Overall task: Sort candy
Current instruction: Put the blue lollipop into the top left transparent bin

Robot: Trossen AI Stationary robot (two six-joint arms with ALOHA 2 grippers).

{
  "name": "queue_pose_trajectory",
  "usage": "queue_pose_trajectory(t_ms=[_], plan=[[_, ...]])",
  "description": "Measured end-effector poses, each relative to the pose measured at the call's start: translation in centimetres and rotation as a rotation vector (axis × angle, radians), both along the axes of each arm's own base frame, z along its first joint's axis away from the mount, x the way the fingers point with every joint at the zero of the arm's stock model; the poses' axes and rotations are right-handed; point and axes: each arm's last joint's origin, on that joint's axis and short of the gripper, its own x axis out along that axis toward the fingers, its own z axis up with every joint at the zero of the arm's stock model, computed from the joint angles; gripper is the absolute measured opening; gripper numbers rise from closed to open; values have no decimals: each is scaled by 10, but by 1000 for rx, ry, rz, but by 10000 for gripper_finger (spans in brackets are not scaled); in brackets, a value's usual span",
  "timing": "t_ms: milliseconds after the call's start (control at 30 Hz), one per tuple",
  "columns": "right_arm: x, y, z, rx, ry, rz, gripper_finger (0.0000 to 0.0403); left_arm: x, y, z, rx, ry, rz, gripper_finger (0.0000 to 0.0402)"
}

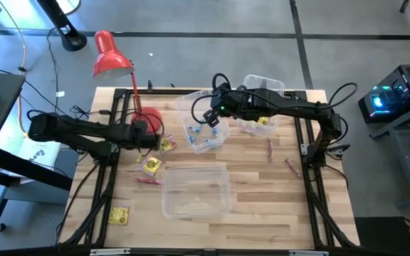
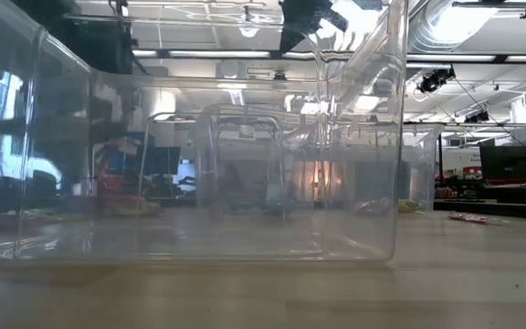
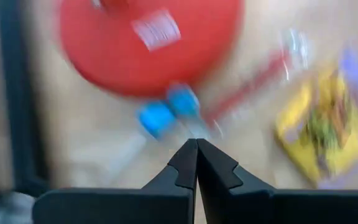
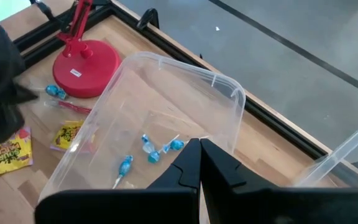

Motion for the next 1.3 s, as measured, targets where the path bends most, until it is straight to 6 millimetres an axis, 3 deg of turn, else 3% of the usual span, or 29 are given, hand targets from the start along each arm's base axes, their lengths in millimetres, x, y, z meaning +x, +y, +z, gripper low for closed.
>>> queue_pose_trajectory(t_ms=[167,367,600,833,1067,1300], plan=[[1,0,0,2,-12,-4,0,-3,12,21,147,16,41,0],[1,0,0,10,-18,-11,0,-17,19,2,76,120,46,0],[2,0,1,16,-29,-5,0,-18,20,-3,38,220,-181,9],[2,1,1,31,-34,7,0,1,21,-4,-3,41,-248,57],[3,4,1,34,-34,18,0,-10,29,-6,14,94,-57,120],[3,4,1,32,-32,21,0,-25,30,-30,-78,123,-30,163]])
